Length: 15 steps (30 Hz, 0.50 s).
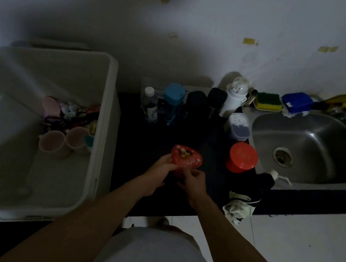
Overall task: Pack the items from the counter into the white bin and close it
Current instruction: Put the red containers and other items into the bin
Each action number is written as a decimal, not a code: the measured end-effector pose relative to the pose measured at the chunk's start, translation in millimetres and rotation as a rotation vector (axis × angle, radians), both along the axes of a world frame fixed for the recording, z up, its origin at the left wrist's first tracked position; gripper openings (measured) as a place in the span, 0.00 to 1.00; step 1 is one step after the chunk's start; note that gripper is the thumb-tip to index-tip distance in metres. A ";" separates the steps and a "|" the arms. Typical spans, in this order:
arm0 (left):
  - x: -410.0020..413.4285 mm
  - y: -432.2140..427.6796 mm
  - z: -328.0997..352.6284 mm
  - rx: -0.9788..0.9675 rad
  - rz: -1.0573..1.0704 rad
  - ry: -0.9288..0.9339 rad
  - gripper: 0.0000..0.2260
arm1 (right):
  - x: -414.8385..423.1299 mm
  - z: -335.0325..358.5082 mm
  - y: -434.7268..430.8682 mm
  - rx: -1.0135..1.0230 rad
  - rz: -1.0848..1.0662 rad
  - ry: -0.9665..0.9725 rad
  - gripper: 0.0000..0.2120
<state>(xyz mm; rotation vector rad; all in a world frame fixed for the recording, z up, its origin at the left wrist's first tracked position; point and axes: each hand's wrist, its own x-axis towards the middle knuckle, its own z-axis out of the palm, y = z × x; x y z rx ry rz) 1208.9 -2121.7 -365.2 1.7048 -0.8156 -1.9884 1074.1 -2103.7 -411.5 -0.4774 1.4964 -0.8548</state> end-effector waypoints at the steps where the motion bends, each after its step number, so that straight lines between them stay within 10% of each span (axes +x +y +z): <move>1: -0.3 2.1 -1.4 0.000 -0.014 0.000 0.18 | 2.3 1.0 -1.3 0.021 -0.036 -0.021 0.17; 9: -1.5 17.1 -5.0 -0.027 -0.066 -0.055 0.23 | 0.6 -1.0 -8.6 0.037 -0.078 0.197 0.07; 15: 4.9 2.0 -2.3 -0.069 -0.039 -0.105 0.25 | -18.5 3.1 -29.4 -0.090 -0.030 0.509 0.23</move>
